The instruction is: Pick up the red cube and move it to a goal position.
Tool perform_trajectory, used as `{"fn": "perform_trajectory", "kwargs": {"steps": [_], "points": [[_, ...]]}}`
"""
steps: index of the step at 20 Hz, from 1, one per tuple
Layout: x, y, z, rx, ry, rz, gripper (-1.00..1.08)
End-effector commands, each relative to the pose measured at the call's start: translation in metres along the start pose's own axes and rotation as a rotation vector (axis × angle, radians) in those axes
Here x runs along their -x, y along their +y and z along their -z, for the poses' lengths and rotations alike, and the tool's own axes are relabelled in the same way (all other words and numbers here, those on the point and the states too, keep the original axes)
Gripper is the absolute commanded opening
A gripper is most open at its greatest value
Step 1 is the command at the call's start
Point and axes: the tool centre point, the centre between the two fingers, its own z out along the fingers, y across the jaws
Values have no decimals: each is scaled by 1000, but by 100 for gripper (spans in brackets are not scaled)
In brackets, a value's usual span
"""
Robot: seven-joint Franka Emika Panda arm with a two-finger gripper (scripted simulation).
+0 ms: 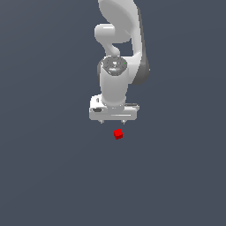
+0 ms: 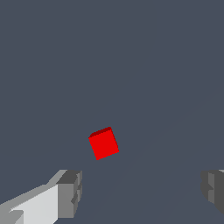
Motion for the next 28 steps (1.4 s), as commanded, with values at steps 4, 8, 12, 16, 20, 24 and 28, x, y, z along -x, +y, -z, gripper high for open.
{"fn": "perform_trajectory", "kwargs": {"steps": [4, 8, 12, 16, 20, 24, 28], "points": [[0, -1, -3, 0, 0, 7, 100], [1, -4, -15, -2, 3, 37, 100], [2, -9, -36, -6, 6, 93, 100], [4, -17, -68, -11, 12, 176, 100], [7, -25, -101, -16, 18, 259, 100], [8, -31, -124, -18, 22, 318, 100], [9, -34, -137, -20, 24, 351, 100]]}}
